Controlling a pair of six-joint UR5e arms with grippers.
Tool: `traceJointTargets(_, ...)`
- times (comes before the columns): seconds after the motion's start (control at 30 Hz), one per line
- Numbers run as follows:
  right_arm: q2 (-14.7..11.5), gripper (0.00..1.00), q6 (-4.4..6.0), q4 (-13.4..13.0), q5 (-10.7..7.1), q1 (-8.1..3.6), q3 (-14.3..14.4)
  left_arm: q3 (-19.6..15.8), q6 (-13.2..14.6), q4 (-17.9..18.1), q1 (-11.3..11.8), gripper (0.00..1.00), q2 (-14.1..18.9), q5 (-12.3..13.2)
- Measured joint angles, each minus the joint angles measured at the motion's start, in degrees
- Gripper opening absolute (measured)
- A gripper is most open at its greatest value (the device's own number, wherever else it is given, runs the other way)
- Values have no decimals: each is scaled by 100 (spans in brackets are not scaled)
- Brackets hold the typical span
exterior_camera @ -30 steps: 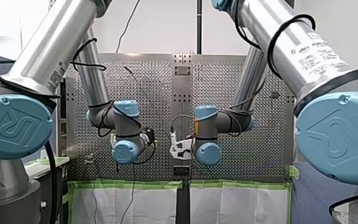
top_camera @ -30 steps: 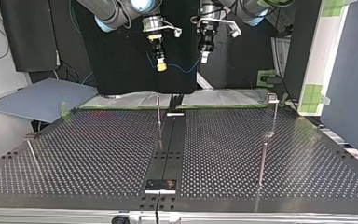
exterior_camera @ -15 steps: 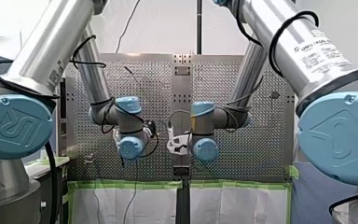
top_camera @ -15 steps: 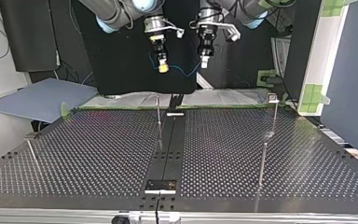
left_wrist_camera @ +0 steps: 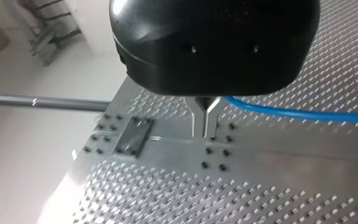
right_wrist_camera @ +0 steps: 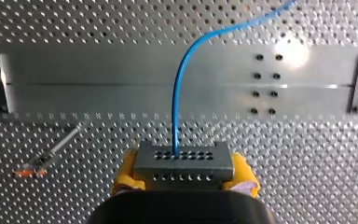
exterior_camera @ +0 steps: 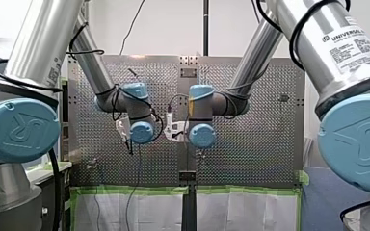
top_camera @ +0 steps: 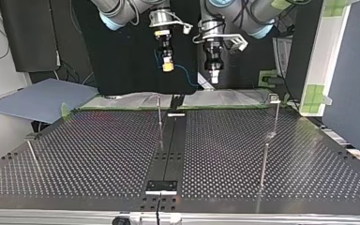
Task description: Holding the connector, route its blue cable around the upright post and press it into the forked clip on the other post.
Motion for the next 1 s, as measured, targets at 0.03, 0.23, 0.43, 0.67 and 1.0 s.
traceJointTargets(0.03,-61,0,23,63,9,-43,0,2,-46,-46,45,0,47,23)
traceJointTargets(0.23,-382,0,113,381,-181,-338,5,3,-205,-368,363,0,368,291)
traceJointTargets(0.43,-679,0,-42,680,-469,-634,-48,5,-283,-725,720,0,725,643)
traceJointTargets(0.67,-1011,0,-169,1012,-801,-831,-338,72,-374,-1124,1122,0,1127,803)
traceJointTargets(1.0,-1536,0,-145,1537,-1325,-839,-852,375,-590,-1582,1492,0,1326,789)
